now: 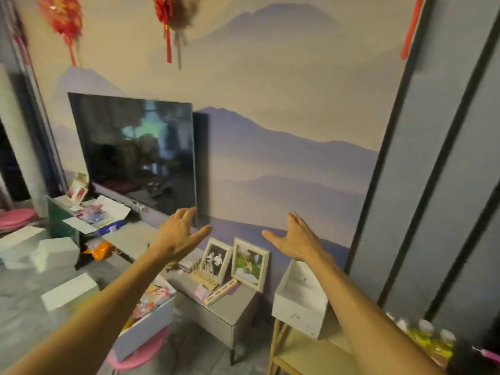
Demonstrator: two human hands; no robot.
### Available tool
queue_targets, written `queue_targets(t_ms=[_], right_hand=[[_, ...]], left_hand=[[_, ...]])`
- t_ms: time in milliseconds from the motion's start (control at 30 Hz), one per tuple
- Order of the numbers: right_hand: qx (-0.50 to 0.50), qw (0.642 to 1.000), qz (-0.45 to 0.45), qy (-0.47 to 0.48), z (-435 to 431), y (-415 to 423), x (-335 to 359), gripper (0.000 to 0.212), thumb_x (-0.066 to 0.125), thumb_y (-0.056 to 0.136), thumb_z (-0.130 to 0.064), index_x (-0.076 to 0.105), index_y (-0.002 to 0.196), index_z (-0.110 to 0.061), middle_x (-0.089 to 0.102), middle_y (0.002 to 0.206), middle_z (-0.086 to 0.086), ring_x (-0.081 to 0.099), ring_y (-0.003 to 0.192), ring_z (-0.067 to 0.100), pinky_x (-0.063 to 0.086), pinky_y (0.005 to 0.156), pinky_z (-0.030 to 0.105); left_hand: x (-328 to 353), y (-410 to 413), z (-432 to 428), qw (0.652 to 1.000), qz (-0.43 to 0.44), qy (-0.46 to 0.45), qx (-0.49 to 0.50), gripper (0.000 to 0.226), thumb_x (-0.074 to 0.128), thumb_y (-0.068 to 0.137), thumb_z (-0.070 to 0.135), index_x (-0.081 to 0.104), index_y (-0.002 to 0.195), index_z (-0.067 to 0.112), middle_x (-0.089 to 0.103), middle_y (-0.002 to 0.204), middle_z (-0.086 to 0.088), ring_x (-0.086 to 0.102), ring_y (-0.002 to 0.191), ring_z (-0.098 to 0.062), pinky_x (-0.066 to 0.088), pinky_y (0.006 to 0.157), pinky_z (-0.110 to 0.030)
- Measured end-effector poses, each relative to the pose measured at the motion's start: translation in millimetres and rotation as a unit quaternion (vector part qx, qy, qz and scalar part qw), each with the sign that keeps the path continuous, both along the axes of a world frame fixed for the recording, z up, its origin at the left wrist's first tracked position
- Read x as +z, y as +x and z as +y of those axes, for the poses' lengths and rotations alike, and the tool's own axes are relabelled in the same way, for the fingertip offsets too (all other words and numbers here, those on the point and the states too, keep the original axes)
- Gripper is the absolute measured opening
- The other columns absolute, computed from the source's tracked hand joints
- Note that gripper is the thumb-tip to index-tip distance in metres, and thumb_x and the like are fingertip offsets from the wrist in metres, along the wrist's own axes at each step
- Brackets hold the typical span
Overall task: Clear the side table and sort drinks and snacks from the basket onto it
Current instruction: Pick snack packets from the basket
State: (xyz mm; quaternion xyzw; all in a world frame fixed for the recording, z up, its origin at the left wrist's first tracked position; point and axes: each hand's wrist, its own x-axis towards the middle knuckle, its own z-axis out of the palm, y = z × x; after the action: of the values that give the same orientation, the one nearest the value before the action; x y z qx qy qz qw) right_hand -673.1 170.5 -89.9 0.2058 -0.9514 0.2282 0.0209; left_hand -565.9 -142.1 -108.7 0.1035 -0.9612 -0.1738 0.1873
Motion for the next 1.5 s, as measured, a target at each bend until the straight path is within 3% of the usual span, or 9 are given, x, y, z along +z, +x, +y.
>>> queue_targets(t_ms=[233, 400, 500, 600, 767, 967, 1167, 1333, 1500], right_hand=[[0.109, 0.994, -0.023, 0.015, -204, 10, -21, 0.117, 0.057, 0.089, -0.085, 0.017, 0.170, -0.011, 0.022, 0.177, 0.012, 0.030, 0.160, 0.033, 0.034, 0.126, 0.053], [0.147, 0.986, -0.059, 0.040, -309, 20, -53, 0.109, 0.057, 0.092, -0.081, 0.020, 0.170, -0.015, 0.027, 0.176, 0.012, 0.037, 0.156, 0.038, 0.041, 0.119, 0.053], [0.162, 0.983, -0.071, 0.048, -352, 15, -77, 0.103, 0.060, 0.092, -0.079, 0.026, 0.167, -0.017, 0.036, 0.171, 0.012, 0.045, 0.150, 0.037, 0.045, 0.113, 0.051], [0.166, 0.980, -0.086, 0.074, -381, 1, -99, 0.101, 0.059, 0.094, -0.078, 0.024, 0.169, -0.019, 0.037, 0.171, 0.011, 0.044, 0.152, 0.037, 0.045, 0.115, 0.051], [0.172, 0.974, -0.120, 0.089, -426, -53, -154, 0.110, 0.053, 0.078, -0.096, 0.035, 0.162, -0.027, 0.047, 0.164, 0.007, 0.054, 0.143, 0.035, 0.053, 0.108, 0.054], [0.208, 0.955, -0.157, 0.140, -492, -133, -226, 0.116, 0.061, 0.084, -0.087, 0.028, 0.167, -0.014, 0.040, 0.169, 0.012, 0.046, 0.151, 0.034, 0.046, 0.113, 0.049], [0.234, 0.928, -0.228, 0.178, -564, -193, -312, 0.103, 0.065, 0.084, -0.083, 0.040, 0.158, -0.014, 0.051, 0.160, 0.012, 0.053, 0.142, 0.033, 0.049, 0.110, 0.046], [0.241, 0.909, -0.267, 0.212, -606, -224, -403, 0.102, 0.066, 0.079, -0.085, 0.045, 0.155, -0.019, 0.056, 0.154, 0.008, 0.059, 0.135, 0.033, 0.052, 0.105, 0.043], [0.304, 0.874, -0.246, 0.289, -631, -248, -525, 0.116, 0.076, 0.072, -0.082, 0.036, 0.161, -0.019, 0.039, 0.167, 0.005, 0.039, 0.152, 0.029, 0.042, 0.118, 0.046]], left_hand=[[-8, 89, -171, 0.991, -0.036, 0.018, 0.127, 0.093, 0.038, 0.087, 0.089, 0.037, 0.156, 0.027, 0.038, 0.163, -0.009, 0.050, 0.138, -0.033, 0.045, 0.111, -0.054], [-31, 110, -245, 0.985, -0.065, 0.057, 0.148, 0.094, 0.037, 0.083, 0.093, 0.043, 0.151, 0.027, 0.047, 0.151, -0.009, 0.058, 0.120, -0.027, 0.052, 0.104, -0.053], [-57, 107, -275, 0.983, -0.083, 0.068, 0.149, 0.082, 0.042, 0.091, 0.083, 0.041, 0.151, 0.027, 0.046, 0.153, -0.009, 0.054, 0.127, -0.028, 0.049, 0.107, -0.049], [-84, 88, -298, 0.978, -0.110, 0.078, 0.156, 0.085, 0.042, 0.091, 0.083, 0.037, 0.156, 0.028, 0.040, 0.161, -0.007, 0.051, 0.136, -0.031, 0.047, 0.110, -0.050], [-136, 30, -339, 0.969, -0.163, 0.098, 0.156, 0.093, 0.036, 0.083, 0.092, 0.045, 0.150, 0.028, 0.042, 0.160, -0.005, 0.053, 0.133, -0.029, 0.050, 0.107, -0.049], [-210, -48, -391, 0.952, -0.231, 0.112, 0.164, 0.096, 0.036, 0.083, 0.092, 0.044, 0.152, 0.025, 0.048, 0.153, -0.006, 0.056, 0.128, -0.028, 0.052, 0.103, -0.047], [-298, -100, -447, 0.920, -0.312, 0.150, 0.186, 0.121, 0.021, 0.067, 0.105, 0.039, 0.156, 0.026, 0.043, 0.158, -0.003, 0.055, 0.132, -0.030, 0.050, 0.106, -0.051], [-383, -128, -473, 0.899, -0.359, 0.178, 0.178, 0.096, 0.043, 0.077, 0.092, 0.039, 0.154, 0.037, 0.046, 0.156, -0.004, 0.053, 0.134, -0.029, 0.048, 0.106, -0.046], [-494, -158, -491, 0.872, -0.451, 0.132, 0.137, 0.137, 0.035, 0.045, 0.111, 0.030, 0.158, 0.034, 0.040, 0.161, -0.001, 0.045, 0.143, -0.031, 0.043, 0.113, -0.047]])
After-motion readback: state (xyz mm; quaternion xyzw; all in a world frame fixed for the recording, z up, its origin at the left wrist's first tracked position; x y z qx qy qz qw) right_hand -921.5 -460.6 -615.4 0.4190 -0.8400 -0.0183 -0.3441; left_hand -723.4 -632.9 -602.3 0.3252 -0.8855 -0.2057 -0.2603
